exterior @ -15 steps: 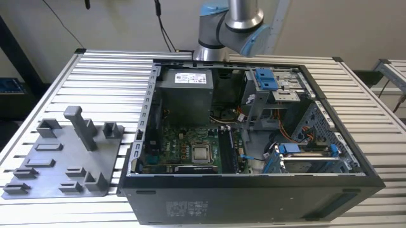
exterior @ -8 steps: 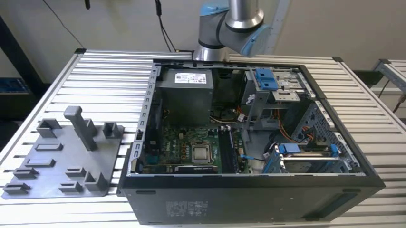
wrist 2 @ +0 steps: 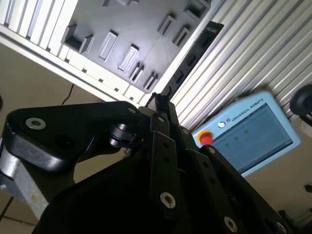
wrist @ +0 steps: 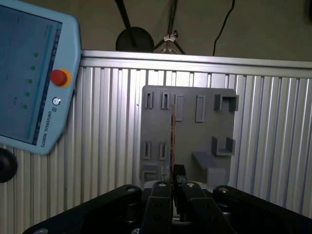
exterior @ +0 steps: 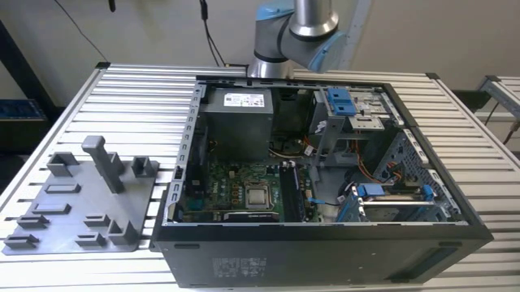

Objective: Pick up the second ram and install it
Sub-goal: 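Pick up the second ram and move it above second insertion slot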

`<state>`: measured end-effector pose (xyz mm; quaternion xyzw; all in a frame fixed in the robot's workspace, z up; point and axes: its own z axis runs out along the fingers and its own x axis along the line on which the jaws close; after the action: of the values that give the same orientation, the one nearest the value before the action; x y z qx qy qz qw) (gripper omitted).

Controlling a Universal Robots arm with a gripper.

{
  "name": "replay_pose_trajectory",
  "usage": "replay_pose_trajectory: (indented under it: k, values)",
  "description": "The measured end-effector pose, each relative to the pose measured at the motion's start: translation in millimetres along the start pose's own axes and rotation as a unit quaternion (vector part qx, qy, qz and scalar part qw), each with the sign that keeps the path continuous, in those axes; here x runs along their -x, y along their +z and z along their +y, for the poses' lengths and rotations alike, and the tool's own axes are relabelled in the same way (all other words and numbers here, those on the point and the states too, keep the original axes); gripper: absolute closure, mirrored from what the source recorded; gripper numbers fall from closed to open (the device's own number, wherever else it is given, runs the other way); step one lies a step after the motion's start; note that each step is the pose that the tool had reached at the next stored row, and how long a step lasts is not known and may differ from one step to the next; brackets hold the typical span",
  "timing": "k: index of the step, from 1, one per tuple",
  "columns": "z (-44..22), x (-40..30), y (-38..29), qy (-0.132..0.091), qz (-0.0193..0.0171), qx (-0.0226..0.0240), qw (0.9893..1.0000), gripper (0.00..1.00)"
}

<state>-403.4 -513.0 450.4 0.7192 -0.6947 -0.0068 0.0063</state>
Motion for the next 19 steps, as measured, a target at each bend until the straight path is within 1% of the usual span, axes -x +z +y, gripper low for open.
replay_pose_trajectory:
  k: [12, 19]
  values:
    - [-5.7, -0.2, -0.1, 0.000, 0.0001, 0.0000, 1.0000, 0.86]
    - [-10.5, -0.4, -0.2, 0.000, 0.0001, 0.0000, 1.0000, 0.86]
